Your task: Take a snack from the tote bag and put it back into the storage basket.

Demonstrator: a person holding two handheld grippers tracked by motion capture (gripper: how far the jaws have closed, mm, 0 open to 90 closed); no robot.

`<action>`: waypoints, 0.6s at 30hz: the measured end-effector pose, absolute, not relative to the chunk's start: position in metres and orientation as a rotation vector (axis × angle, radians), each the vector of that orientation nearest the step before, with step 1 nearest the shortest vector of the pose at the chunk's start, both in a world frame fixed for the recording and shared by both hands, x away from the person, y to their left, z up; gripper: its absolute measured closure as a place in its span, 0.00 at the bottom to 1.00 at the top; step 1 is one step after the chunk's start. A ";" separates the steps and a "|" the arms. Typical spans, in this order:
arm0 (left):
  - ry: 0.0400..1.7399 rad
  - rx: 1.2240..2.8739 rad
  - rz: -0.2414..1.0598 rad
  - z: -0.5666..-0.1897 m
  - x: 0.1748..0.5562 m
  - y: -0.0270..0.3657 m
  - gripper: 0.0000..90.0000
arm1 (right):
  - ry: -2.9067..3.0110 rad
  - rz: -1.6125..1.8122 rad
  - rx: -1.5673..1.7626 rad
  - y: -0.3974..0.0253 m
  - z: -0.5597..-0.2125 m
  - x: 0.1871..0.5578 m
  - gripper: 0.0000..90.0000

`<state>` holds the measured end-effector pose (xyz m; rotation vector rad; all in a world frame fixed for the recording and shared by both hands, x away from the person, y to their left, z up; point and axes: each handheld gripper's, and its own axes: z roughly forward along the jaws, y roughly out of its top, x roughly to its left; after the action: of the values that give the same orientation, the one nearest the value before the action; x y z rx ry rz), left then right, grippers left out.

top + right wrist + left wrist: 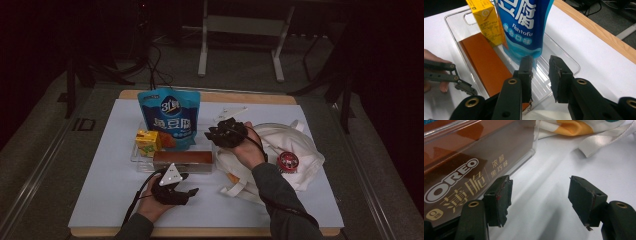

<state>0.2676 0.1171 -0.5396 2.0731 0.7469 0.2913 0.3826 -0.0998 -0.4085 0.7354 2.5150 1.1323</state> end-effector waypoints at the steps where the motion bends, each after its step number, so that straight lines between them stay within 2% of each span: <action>1: 0.747 2.073 0.292 -0.540 0.268 0.117 0.39 | 2.514 1.131 0.736 -0.101 -0.408 0.382 0.80; 18: 0.748 2.073 0.291 -0.540 0.268 0.117 0.39 | 2.522 1.105 0.701 -0.115 -0.402 0.373 0.79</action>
<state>0.2676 0.1170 -0.5397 2.0733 0.7477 0.2914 0.3728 -0.1150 -0.4024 0.7010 2.5222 1.1051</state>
